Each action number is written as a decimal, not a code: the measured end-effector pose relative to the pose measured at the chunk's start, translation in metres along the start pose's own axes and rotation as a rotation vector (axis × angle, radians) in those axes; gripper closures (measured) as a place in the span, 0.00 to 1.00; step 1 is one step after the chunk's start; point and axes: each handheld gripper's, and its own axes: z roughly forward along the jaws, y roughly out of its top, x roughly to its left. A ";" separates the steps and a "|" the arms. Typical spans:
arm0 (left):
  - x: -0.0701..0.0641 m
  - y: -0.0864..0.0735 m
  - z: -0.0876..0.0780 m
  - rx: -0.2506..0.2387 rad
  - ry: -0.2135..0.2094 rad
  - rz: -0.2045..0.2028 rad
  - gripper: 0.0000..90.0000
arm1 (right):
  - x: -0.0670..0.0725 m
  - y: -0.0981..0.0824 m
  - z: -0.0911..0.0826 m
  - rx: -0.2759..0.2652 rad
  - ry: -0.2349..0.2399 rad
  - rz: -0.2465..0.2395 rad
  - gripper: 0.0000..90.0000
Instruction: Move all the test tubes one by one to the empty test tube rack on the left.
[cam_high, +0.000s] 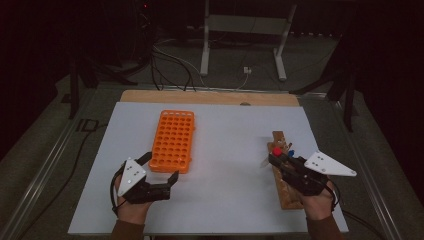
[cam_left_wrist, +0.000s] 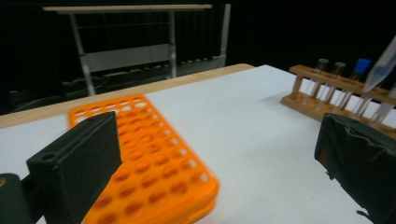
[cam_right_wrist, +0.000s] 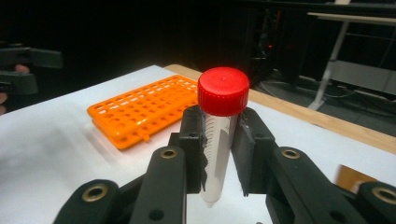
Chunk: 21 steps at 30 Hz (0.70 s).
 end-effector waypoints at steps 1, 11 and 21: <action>-0.004 0.002 0.004 -0.008 -0.013 0.000 0.01 | 0.001 0.000 0.004 0.002 0.008 0.004 0.84; -0.048 0.016 0.055 0.020 -0.131 0.053 0.02 | 0.009 0.002 0.032 0.039 0.067 0.007 0.84; -0.083 0.024 0.094 0.079 -0.202 0.094 0.06 | 0.022 0.007 0.050 0.062 0.130 0.011 0.84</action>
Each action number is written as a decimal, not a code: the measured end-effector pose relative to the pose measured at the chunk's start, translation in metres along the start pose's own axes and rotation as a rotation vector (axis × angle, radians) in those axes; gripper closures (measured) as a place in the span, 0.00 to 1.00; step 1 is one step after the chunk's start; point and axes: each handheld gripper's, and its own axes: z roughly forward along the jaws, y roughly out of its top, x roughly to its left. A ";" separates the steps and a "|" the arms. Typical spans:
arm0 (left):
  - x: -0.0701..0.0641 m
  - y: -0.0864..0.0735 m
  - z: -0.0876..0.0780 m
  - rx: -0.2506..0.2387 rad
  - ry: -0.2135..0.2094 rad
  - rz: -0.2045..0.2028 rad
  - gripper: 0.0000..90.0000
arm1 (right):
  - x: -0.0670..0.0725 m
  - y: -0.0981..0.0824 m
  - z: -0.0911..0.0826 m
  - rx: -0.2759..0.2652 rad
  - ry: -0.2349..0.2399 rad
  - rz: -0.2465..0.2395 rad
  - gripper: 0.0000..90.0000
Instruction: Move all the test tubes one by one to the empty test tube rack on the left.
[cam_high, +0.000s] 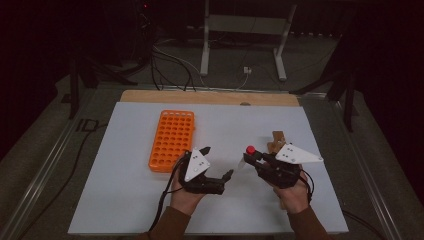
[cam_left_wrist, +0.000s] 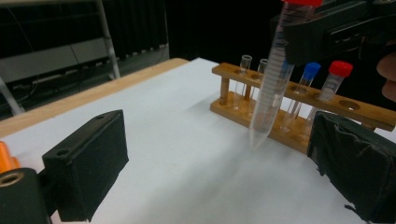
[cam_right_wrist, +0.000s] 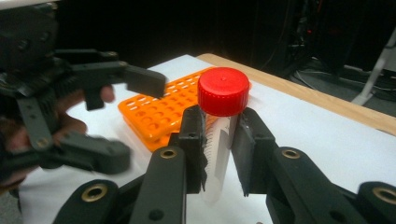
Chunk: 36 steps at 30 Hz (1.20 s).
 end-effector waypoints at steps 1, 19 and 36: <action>-0.002 0.001 0.003 0.008 -0.012 0.000 0.07 | 0.001 0.000 0.002 0.001 0.005 -0.003 0.84; -0.016 0.004 0.021 0.041 -0.076 0.021 0.71 | 0.012 -0.002 0.016 0.026 0.042 0.001 0.84; -0.008 0.004 0.019 0.042 -0.084 0.021 0.83 | 0.008 -0.003 0.009 0.010 0.052 -0.009 0.45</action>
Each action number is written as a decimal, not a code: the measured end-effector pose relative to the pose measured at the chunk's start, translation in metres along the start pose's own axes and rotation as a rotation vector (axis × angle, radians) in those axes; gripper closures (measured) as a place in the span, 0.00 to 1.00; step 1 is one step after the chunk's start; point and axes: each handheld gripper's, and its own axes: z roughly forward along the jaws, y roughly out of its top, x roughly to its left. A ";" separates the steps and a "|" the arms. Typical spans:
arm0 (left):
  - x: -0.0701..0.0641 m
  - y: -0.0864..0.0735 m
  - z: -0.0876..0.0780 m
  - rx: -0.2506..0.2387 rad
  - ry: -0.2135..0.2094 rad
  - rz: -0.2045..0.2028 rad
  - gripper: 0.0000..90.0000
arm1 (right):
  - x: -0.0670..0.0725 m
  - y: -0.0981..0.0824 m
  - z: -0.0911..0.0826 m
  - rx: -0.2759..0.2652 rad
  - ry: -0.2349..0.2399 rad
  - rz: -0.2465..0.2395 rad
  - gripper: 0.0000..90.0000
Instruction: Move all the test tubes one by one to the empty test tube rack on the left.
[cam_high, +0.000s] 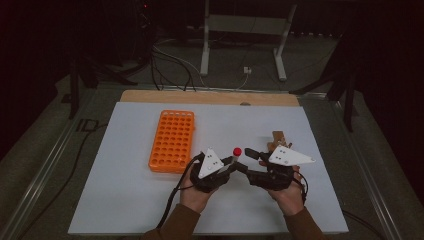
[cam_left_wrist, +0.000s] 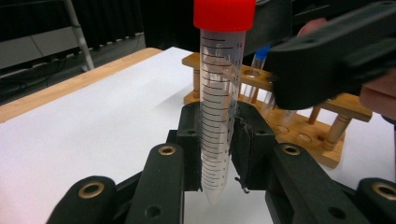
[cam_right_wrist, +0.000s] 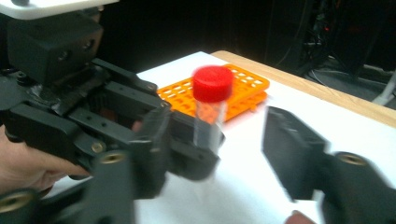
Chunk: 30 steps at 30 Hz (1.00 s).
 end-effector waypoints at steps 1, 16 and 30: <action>0.001 0.000 -0.001 -0.003 0.005 -0.002 0.83 | -0.001 0.000 -0.001 -0.001 -0.005 0.004 0.41; 0.021 -0.008 -0.016 -0.016 0.065 -0.018 0.83 | -0.027 -0.016 -0.032 -0.023 -0.141 0.045 0.12; 0.048 -0.020 -0.035 -0.036 0.142 -0.040 0.83 | -0.049 -0.026 -0.062 -0.047 -0.268 0.096 0.01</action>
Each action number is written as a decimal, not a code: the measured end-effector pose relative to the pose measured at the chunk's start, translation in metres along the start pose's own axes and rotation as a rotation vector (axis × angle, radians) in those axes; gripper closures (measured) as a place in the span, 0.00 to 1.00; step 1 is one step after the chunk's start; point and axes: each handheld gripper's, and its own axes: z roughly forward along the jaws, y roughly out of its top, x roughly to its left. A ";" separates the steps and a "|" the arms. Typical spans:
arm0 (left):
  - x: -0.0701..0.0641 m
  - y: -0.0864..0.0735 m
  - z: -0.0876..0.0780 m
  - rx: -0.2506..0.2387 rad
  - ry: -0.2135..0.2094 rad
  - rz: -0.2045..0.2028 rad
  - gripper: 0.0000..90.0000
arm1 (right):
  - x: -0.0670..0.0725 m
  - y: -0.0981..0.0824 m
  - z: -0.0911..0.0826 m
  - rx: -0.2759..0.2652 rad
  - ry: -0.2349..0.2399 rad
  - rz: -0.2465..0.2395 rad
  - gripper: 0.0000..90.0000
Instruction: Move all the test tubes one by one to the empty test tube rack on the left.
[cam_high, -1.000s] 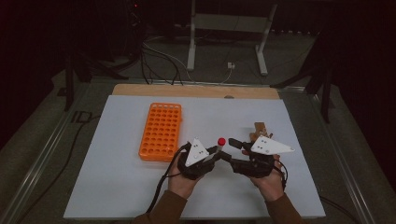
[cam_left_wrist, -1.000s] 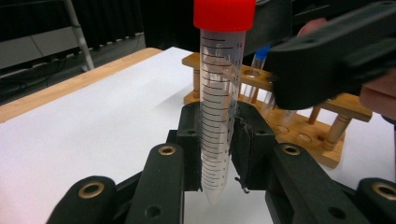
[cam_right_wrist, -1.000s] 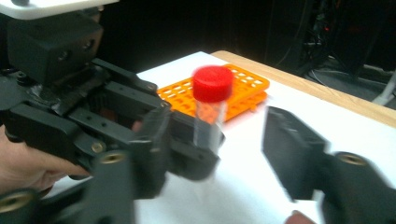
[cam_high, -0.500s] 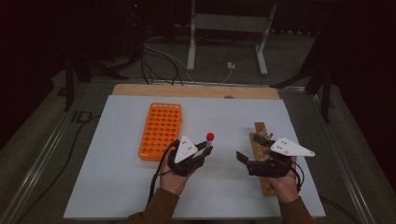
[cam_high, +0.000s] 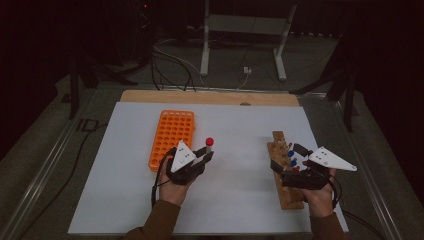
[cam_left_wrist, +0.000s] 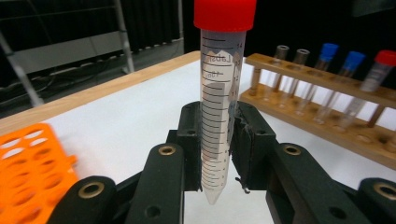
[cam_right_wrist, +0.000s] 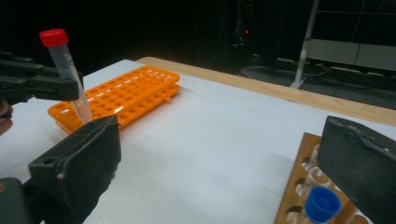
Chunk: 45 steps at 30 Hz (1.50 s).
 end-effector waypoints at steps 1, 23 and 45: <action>0.003 -0.001 -0.001 0.000 0.007 -0.001 0.83 | 0.000 0.000 -0.001 0.000 -0.005 0.001 0.01; 0.043 -0.037 -0.023 0.061 0.139 -0.055 0.83 | -0.003 -0.002 -0.005 -0.014 -0.028 -0.005 0.00; 0.043 -0.062 -0.013 0.223 0.153 -0.081 0.83 | -0.002 -0.005 -0.004 0.003 -0.019 -0.001 0.01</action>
